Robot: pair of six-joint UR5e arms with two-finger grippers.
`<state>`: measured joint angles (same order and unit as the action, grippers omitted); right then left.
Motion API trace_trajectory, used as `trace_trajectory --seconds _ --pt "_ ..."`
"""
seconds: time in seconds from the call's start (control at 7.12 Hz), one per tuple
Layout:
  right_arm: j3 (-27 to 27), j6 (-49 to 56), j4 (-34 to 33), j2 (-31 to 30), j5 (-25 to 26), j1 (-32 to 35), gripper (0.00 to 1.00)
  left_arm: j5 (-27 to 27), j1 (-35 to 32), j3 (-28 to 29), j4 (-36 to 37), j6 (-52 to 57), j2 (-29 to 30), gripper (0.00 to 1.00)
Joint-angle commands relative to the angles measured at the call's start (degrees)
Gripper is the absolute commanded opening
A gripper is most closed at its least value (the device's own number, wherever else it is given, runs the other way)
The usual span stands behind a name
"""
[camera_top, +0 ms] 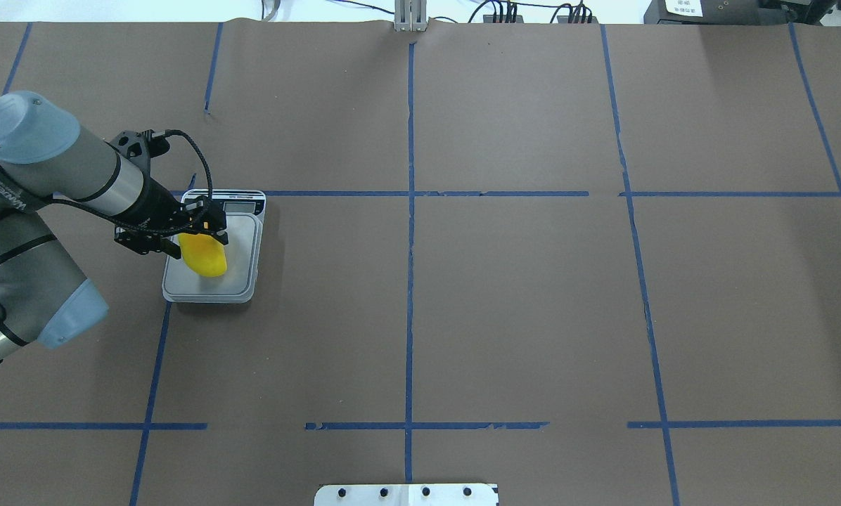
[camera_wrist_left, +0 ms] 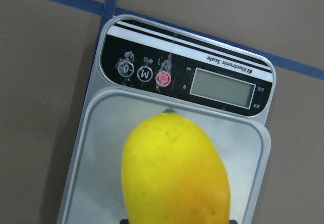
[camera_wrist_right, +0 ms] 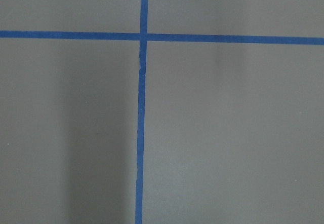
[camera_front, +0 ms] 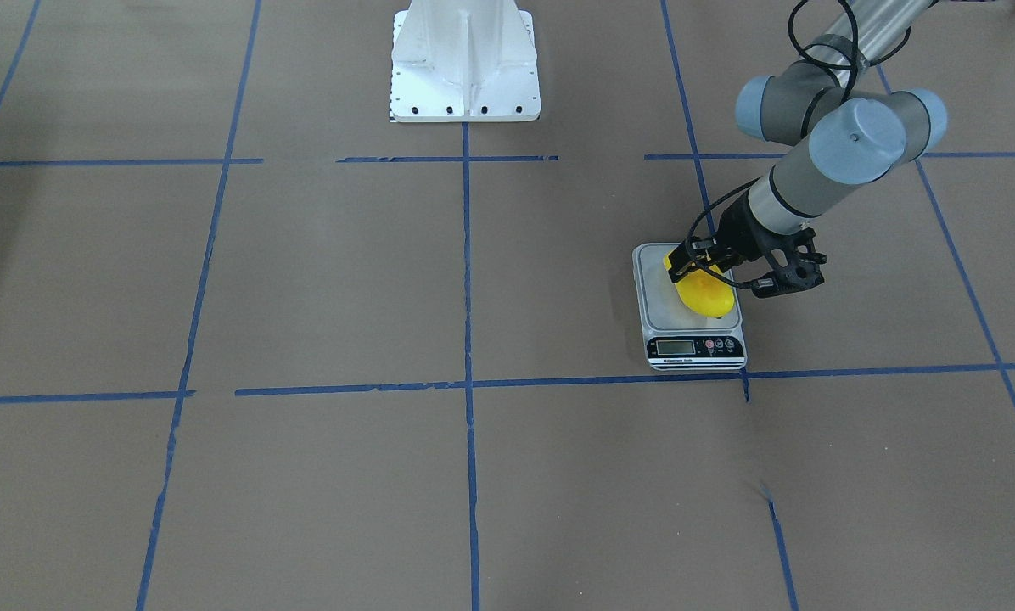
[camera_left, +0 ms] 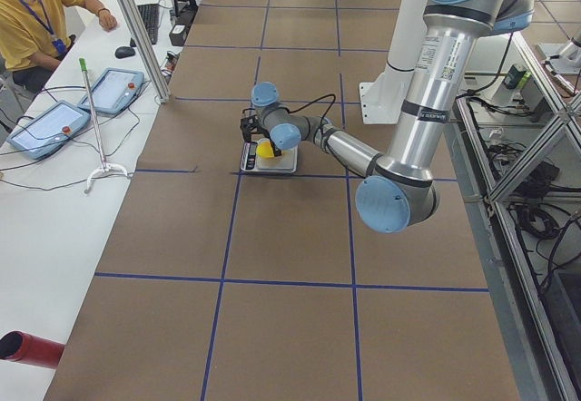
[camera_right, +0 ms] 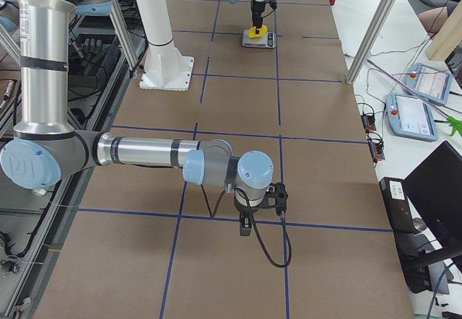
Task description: Weigh mango
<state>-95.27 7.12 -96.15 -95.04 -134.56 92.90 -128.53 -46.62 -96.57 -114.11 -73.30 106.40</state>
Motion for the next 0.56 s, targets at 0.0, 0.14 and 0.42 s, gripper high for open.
trace_trajectory --seconds 0.0,0.14,0.42 --pt "0.0 0.0 0.0 0.0 0.0 0.0 1.0 0.0 -6.6 -5.1 4.7 6.2 -0.4 1.0" --pt "0.0 0.0 0.0 -0.1 0.0 0.0 1.0 -0.2 -12.1 -8.6 10.4 15.6 -2.7 1.0" --pt "0.0 0.0 0.0 0.0 0.0 0.0 1.0 -0.3 -19.3 -10.3 14.9 33.3 -8.6 1.0"
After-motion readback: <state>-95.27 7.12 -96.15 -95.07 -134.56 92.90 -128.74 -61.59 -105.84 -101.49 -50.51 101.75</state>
